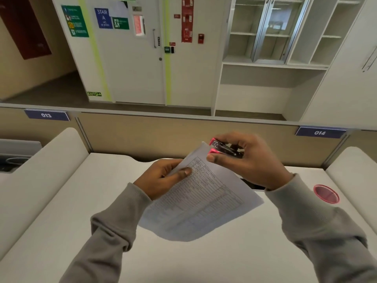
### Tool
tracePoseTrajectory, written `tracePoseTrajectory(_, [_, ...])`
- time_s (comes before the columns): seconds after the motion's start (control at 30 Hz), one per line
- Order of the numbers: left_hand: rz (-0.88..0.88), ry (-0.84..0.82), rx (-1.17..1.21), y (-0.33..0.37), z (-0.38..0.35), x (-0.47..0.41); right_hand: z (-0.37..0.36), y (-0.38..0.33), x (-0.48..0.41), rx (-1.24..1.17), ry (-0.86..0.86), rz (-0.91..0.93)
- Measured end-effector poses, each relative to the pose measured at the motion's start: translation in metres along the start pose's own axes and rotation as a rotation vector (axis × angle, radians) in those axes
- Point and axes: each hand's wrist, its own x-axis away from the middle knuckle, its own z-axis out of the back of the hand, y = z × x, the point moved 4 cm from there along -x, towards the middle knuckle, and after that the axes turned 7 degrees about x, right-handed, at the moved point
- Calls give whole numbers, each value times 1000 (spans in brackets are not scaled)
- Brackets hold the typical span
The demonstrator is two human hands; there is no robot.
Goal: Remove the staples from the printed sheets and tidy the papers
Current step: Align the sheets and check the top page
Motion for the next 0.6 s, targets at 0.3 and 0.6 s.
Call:
tracePoseTrajectory(0.3, [-45, -93, -157, 14, -1, 12, -2, -14, 2, 67, -157, 13])
tracePoseTrajectory(0.6, [13, -248, -292, 20, -7, 14, -3, -25, -11, 138, -521, -63])
